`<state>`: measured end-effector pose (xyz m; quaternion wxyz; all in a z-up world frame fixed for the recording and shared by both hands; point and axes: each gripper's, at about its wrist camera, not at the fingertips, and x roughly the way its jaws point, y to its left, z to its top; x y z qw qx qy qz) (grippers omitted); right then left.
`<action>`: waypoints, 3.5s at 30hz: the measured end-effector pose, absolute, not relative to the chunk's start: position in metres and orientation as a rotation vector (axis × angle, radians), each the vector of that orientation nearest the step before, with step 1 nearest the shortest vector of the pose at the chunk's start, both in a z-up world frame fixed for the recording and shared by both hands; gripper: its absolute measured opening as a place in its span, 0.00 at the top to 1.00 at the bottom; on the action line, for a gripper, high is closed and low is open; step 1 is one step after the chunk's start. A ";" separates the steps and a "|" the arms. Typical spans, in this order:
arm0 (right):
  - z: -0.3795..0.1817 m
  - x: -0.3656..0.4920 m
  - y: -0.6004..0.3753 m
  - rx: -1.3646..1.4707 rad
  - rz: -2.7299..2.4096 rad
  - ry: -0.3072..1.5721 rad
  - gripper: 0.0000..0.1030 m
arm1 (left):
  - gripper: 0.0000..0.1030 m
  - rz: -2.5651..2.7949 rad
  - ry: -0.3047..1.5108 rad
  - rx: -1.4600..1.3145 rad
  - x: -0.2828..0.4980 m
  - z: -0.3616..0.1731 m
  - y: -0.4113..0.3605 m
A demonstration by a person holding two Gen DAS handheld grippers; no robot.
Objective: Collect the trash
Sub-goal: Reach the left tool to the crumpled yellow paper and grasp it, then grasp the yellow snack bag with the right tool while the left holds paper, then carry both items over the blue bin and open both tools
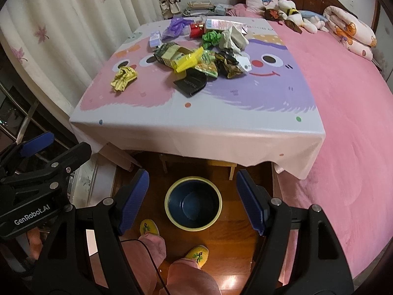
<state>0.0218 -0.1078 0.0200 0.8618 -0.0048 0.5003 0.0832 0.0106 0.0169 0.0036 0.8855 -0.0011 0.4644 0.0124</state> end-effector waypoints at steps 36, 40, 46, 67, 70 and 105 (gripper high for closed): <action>0.018 0.232 -0.046 0.016 -0.006 1.085 0.33 | 0.22 -0.076 1.281 -0.044 0.290 -0.062 0.157; 0.019 0.254 -0.043 0.018 -0.033 1.094 0.33 | 0.23 -0.109 1.354 0.042 0.314 -0.094 0.150; 0.018 0.278 -0.040 0.016 -0.047 1.108 0.33 | 0.46 -0.188 1.409 0.044 0.337 -0.121 0.145; -0.018 0.339 -0.025 -0.092 0.049 1.216 0.33 | 0.71 -0.259 1.346 -0.052 0.363 -0.098 0.192; -0.033 0.338 -0.027 -0.105 0.068 1.256 0.33 | 0.71 -0.268 1.353 -0.058 0.361 -0.098 0.199; 0.037 0.235 -0.047 0.016 0.215 1.113 0.84 | 0.71 -0.287 1.163 -0.023 0.256 -0.023 0.139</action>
